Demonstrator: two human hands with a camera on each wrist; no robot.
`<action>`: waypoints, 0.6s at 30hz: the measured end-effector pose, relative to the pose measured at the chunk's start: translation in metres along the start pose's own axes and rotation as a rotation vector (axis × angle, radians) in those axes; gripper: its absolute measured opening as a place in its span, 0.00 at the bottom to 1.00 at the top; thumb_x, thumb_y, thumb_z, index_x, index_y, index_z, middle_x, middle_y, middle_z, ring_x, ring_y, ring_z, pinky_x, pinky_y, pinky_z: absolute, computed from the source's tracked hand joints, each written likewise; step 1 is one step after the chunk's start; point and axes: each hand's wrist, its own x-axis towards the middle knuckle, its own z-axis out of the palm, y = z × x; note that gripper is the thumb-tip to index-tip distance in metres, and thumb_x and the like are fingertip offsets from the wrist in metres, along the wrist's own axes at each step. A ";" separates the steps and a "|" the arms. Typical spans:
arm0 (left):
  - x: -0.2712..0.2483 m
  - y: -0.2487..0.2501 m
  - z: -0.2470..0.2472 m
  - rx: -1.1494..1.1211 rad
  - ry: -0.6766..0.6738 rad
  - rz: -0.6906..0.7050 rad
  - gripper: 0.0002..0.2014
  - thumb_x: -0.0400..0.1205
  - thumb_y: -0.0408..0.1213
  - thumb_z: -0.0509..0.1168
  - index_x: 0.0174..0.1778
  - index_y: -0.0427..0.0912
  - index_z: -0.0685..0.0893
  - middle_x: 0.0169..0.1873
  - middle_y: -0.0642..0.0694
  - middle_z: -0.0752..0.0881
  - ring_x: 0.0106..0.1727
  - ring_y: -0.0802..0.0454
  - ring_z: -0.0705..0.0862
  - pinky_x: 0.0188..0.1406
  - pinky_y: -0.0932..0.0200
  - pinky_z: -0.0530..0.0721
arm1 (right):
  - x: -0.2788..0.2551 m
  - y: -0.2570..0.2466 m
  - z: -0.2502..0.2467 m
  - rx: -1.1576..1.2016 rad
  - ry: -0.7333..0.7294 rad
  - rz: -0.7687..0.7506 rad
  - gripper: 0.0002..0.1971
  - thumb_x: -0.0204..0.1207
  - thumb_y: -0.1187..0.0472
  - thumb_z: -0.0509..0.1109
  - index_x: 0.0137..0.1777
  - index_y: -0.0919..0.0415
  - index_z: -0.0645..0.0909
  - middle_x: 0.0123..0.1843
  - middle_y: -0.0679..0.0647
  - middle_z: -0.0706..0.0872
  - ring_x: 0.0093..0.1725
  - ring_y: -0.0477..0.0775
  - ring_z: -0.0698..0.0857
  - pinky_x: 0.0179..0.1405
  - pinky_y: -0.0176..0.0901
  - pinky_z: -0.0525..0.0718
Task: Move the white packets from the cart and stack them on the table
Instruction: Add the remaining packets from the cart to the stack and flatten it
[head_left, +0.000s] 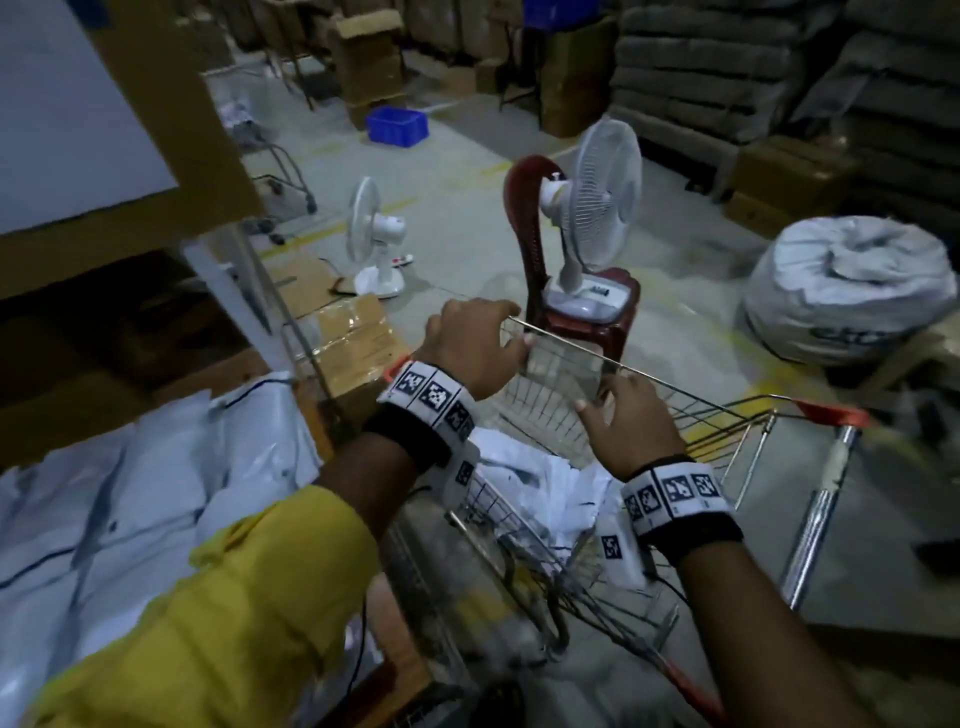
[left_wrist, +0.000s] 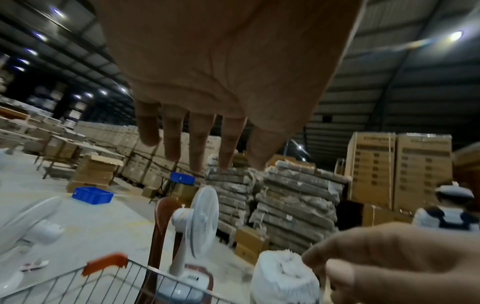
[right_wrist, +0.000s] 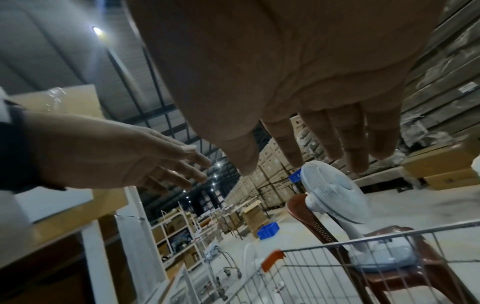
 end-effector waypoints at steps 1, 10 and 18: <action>0.018 0.001 0.014 0.030 -0.058 0.008 0.22 0.81 0.60 0.63 0.67 0.55 0.84 0.64 0.47 0.86 0.69 0.40 0.80 0.69 0.41 0.77 | 0.009 0.005 0.005 -0.008 -0.010 0.019 0.27 0.80 0.40 0.66 0.74 0.55 0.77 0.70 0.60 0.78 0.68 0.65 0.79 0.66 0.58 0.80; 0.100 -0.013 0.178 0.341 -0.664 0.104 0.27 0.83 0.61 0.63 0.72 0.46 0.80 0.70 0.42 0.83 0.68 0.40 0.82 0.66 0.45 0.80 | 0.076 0.074 0.078 -0.136 -0.225 0.340 0.31 0.82 0.41 0.66 0.81 0.54 0.69 0.84 0.61 0.63 0.78 0.70 0.70 0.74 0.62 0.76; 0.111 -0.035 0.322 0.580 -0.935 0.161 0.28 0.83 0.61 0.62 0.73 0.48 0.81 0.71 0.43 0.82 0.69 0.41 0.82 0.70 0.42 0.78 | 0.129 0.161 0.206 -0.204 -0.546 0.407 0.41 0.82 0.37 0.61 0.88 0.58 0.54 0.88 0.71 0.48 0.85 0.73 0.55 0.82 0.65 0.59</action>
